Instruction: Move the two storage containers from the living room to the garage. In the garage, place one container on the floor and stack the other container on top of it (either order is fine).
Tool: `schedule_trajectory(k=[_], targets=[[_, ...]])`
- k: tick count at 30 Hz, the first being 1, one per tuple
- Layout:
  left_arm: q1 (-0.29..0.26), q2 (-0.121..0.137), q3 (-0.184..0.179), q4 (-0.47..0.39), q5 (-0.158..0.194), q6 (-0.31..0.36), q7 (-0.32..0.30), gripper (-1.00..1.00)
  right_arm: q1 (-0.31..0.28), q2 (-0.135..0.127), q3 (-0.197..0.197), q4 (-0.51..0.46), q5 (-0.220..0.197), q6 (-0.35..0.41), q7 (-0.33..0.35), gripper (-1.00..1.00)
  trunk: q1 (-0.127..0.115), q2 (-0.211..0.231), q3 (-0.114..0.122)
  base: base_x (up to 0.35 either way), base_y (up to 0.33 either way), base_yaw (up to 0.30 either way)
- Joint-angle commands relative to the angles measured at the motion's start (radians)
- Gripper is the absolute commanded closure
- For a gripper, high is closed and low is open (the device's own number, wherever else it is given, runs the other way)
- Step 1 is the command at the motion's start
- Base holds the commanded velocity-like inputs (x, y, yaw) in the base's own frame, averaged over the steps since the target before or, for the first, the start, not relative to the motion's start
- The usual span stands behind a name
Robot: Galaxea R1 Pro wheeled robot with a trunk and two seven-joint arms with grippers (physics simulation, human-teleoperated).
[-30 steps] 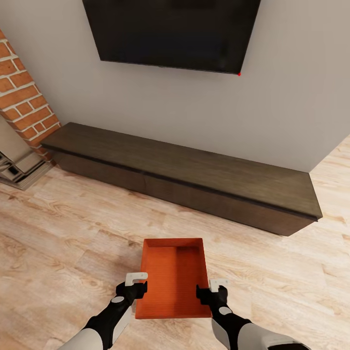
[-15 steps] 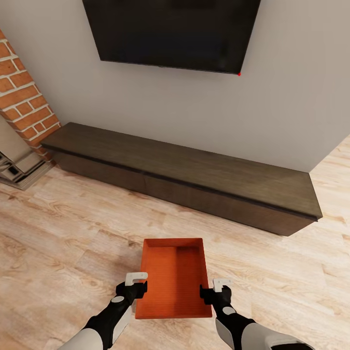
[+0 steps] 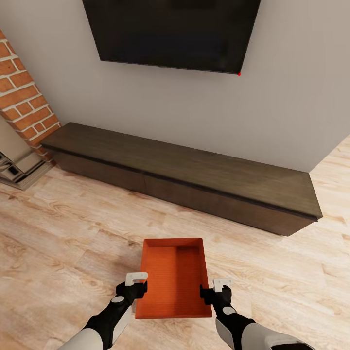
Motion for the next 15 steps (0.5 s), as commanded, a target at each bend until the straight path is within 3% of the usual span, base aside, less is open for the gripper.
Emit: schedule_trajectory(k=[1, 12, 15], targets=[[-0.001, -0.001, -0.006, 0.001, 0.007, -0.004, 0.006, -1.00, -0.001, 0.000, 0.002, 0.001, 0.005, -0.001, -0.008, -1.00, 0.000, 0.000, -0.001, 0.000, 0.000, 0.000], [-0.001, 0.001, -0.008, 0.001, 0.008, -0.007, 0.006, -1.00, -0.001, 0.000, 0.002, 0.001, 0.000, -0.001, -0.008, -1.00, 0.000, 0.000, -0.001, 0.000, 0.000, 0.000], [-0.001, 0.003, -0.009, 0.002, 0.007, -0.008, 0.006, -1.00, -0.001, 0.000, 0.002, 0.001, 0.000, -0.002, -0.008, -1.00, 0.011, -0.021, -0.010, 0.000, 0.000, 0.000]])
